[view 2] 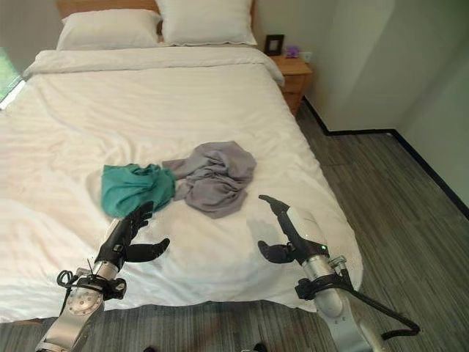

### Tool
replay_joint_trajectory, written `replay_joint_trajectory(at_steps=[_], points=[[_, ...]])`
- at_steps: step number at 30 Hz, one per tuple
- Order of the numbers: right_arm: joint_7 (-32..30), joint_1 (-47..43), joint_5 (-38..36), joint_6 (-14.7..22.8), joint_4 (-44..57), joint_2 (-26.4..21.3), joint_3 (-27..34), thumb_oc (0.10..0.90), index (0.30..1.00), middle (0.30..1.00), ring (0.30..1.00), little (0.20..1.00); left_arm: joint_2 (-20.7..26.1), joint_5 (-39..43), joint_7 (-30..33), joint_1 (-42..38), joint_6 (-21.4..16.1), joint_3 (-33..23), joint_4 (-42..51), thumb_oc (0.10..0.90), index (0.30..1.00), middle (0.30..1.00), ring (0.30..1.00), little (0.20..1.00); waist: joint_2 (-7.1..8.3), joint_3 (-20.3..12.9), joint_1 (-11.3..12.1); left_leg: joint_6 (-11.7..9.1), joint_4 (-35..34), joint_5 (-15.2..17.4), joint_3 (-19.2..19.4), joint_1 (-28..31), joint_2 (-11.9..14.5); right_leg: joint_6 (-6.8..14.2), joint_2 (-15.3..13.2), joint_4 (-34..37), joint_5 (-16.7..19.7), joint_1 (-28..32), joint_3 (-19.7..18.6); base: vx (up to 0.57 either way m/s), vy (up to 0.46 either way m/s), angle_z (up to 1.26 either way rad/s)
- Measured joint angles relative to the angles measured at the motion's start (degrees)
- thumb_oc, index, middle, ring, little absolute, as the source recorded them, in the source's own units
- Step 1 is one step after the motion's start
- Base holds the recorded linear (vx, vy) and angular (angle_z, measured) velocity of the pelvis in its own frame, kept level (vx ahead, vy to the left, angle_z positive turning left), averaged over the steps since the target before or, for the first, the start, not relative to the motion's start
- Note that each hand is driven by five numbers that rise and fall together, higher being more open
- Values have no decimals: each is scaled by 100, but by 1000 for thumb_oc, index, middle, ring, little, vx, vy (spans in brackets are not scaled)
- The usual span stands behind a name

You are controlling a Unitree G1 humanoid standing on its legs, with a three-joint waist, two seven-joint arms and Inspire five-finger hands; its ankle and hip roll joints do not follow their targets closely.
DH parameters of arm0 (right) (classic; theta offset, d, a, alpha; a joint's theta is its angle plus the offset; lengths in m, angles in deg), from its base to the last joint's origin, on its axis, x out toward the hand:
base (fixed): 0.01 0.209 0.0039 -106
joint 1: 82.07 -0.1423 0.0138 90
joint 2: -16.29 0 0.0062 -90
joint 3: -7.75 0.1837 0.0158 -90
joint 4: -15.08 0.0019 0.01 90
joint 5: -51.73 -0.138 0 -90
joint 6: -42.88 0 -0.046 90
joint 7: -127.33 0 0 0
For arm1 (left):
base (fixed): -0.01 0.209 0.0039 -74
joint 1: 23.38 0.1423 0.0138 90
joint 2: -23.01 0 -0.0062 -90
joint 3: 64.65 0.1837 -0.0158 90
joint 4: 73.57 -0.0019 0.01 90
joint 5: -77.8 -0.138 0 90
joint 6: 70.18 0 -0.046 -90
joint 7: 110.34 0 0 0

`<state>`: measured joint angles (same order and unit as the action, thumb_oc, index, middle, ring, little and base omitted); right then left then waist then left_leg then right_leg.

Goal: Pick up bed clothes into laundry basket.

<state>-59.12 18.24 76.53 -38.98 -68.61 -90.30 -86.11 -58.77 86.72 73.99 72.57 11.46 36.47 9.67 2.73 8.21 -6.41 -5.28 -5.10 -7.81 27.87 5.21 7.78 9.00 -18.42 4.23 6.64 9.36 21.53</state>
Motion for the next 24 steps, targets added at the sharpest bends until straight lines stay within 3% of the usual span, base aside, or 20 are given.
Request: replay_joint_trajectory(at_steps=[3, 4, 6, 9, 10, 11, 12, 13, 14, 17, 24], points=[[-38, -194, 166, -41, 87, 23, -26, 800, 900, 900, 900, 900, 120, -2, -5, 41, 0, -19, 43, 800, 900, 900, 900, 900, 95, 74, 110, 84, 1, 89, 182, 53, -215, -28, -223, 0, 112, -113, -134, 1, 219, -31], [-44, -244, 191, -55, 92, 95, -37, 800, 900, 900, 900, 900, 146, -10, -9, 127, -2, -70, 65, 800, 900, 900, 900, 900, 103, 88, 178, 94, -8, 118, 300, 94, -213, 89, -226, -49, 228, -200, -58, -52, 303, -72], [-149, -367, 185, -104, 92, 327, -37, 800, 900, 900, 900, 900, 158, -14, -3, 368, 4, -264, 90, 800, 900, 900, 900, 900, 132, 152, 277, 72, -4, 178, 647, 252, -193, -21, -177, -125, 380, -327, 355, -57, 181, -72], [-246, -324, -6, -117, 66, 580, 57, 800, 900, 900, 900, 900, 93, -13, -1, 407, 5, -327, 90, 800, 900, 900, 900, 900, 190, 201, 215, 88, -34, 321, 601, 160, -220, -72, -187, -226, 430, -437, 494, 34, 167, -2], [-307, -103, -302, -211, 46, 991, 210, 800, 900, 900, 900, 900, -48, -12, -6, 419, 5, -293, 105, 800, 900, 900, 900, 900, 120, 253, 85, 92, -36, 324, 383, 169, -94, -44, -178, -492, 397, -469, 429, 87, 126, 38], [-290, -14, -394, -245, 45, 999, 186, 800, 900, 900, 900, 900, -38, -13, -14, 420, 5, -246, 111, 800, 900, 900, 900, 900, 133, 249, 105, 92, -36, 323, 389, 164, -93, -6, -174, -552, 358, -537, 354, 50, 135, 37], [-245, 92, -477, -242, 42, 1012, 177, 800, 900, 900, 900, 900, -18, -12, -18, 418, 9, -214, 110, 800, 900, 900, 900, 900, 136, 256, 129, 107, -34, 310, 351, 129, -100, 135, -74, -461, 2, -504, 40, -8, 38, 29], [-249, 234, -572, -243, 43, 1084, 184, 800, 900, 900, 900, 900, 18, -11, -19, 402, 11, -207, 116, 800, 900, 900, 900, 900, 287, 211, 55, 143, -30, 258, 194, 48, -178, 118, 125, -285, -257, -324, -348, 8, 42, 56], [-248, 280, -697, -283, -46, 1061, 201, 800, 900, 900, 900, 900, -67, -4, -1, 346, 29, -173, 90, 800, 900, 900, 900, 900, 262, 253, -47, 138, -20, 210, 110, -48, -181, 195, 173, -218, -285, -286, -519, 56, 27, 60], [-244, 310, -910, -370, -150, 1067, 213, 800, 900, 900, 900, 900, -89, 0, -57, 325, 75, -72, 89, 800, 900, 900, 900, 900, 150, 317, -93, 142, -17, 179, 28, -9, -123, 203, 226, -253, -292, -244, -607, 54, -18, 12], [-242, 303, -977, -370, -147, 1047, 203, 800, 900, 900, 900, 900, -88, -4, -163, 361, 78, -70, 98, 800, 900, 900, 900, 900, 129, 300, 0, 57, -3, 122, -16, 168, -143, 200, 238, 47, -286, 95, -438, 37, -41, 5]])
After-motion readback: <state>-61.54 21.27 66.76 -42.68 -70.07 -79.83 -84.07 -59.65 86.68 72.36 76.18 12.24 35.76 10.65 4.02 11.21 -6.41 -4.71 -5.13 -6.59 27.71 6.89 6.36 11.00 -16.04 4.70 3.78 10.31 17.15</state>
